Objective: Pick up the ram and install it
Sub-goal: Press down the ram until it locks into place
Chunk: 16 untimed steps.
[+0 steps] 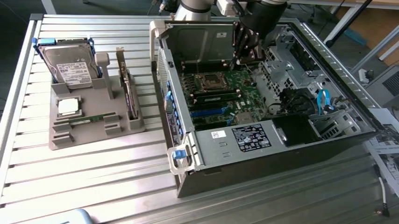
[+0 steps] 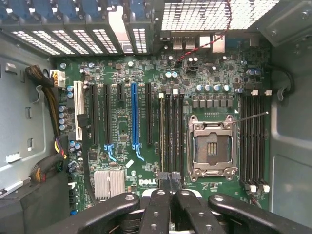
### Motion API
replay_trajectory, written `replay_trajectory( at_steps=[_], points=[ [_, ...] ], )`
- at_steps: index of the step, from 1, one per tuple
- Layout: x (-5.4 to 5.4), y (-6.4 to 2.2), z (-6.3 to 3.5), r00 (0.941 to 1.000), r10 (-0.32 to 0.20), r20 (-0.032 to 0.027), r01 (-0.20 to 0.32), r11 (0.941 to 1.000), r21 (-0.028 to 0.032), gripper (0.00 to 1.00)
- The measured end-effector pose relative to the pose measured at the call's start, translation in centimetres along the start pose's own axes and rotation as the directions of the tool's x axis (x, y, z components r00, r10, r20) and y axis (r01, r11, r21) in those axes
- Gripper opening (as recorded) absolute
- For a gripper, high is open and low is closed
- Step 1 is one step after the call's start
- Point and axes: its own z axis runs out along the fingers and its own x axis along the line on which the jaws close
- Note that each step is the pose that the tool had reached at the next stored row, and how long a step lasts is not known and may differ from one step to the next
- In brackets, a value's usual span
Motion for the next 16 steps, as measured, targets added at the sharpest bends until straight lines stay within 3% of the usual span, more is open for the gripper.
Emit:
replay_trajectory(
  at_steps=[7,16],
  points=[
    [0.00,0.00,0.00,0.9959,0.091,-0.0001,-0.091,0.9959,0.0012,0.11],
    [0.00,0.00,0.00,0.9751,0.222,-0.0001,-0.222,0.9751,0.0029,0.11]
  ],
)
